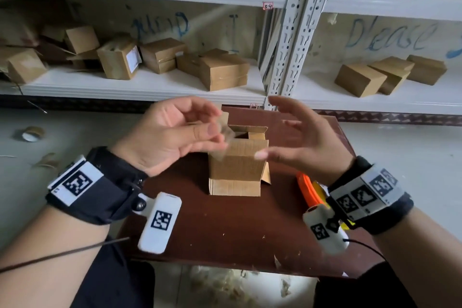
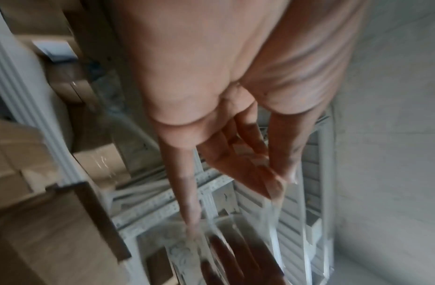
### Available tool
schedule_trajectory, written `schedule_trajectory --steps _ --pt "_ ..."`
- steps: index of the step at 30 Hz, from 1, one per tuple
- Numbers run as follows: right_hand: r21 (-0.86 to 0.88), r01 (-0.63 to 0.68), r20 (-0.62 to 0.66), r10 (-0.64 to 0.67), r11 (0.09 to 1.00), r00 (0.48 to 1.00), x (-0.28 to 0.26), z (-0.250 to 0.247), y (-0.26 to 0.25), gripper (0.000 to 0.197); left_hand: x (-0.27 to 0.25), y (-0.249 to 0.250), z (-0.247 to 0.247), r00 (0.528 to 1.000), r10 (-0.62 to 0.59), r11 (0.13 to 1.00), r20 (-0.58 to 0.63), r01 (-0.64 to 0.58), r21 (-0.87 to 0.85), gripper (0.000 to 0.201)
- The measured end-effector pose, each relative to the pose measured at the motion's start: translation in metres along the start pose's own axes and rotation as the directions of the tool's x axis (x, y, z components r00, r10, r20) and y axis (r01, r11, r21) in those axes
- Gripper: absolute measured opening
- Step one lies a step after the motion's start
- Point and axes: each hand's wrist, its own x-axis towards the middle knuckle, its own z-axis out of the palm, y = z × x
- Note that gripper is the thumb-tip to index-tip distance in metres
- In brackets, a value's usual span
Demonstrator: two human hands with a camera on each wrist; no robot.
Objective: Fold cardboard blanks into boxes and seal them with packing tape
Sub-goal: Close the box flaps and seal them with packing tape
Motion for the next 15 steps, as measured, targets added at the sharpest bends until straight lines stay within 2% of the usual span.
schedule_trajectory --steps 2,4,6,10,11,13,15 --pt "0.088 0.054 0.133 -0.065 0.995 0.989 -0.006 0.019 -0.013 0.116 -0.005 -0.002 0.016 0.996 -0.016 1.0 0.091 0.019 -0.025 0.033" --pt "0.195 0.031 0.253 -0.081 0.98 0.964 -0.011 0.038 -0.02 0.119 -0.006 -0.004 0.025 0.987 -0.018 0.993 0.162 0.036 -0.112 0.031" --pt "0.295 -0.039 0.309 -0.057 0.955 0.949 -0.012 0.053 -0.019 0.108 -0.005 -0.005 0.026 0.975 -0.021 0.977 0.222 0.067 -0.202 0.027" --pt "0.38 -0.11 0.369 -0.041 0.918 0.929 -0.01 0.058 -0.013 0.062 -0.001 0.001 0.015 0.961 0.012 0.905 0.278 0.108 -0.411 0.023" --pt "0.385 -0.121 0.378 -0.037 0.915 0.925 -0.009 0.055 -0.011 0.058 -0.001 0.004 0.012 0.957 0.028 0.887 0.287 0.108 -0.449 0.023" --pt "0.366 -0.158 0.39 0.003 0.917 0.921 -0.007 0.047 -0.005 0.065 0.0 0.008 0.004 0.972 0.034 0.885 0.233 0.079 -0.458 0.024" --pt "0.35 -0.165 0.373 0.024 0.922 0.928 -0.004 0.039 0.002 0.07 0.001 0.009 -0.005 0.993 0.004 0.909 0.115 0.044 -0.414 0.022"
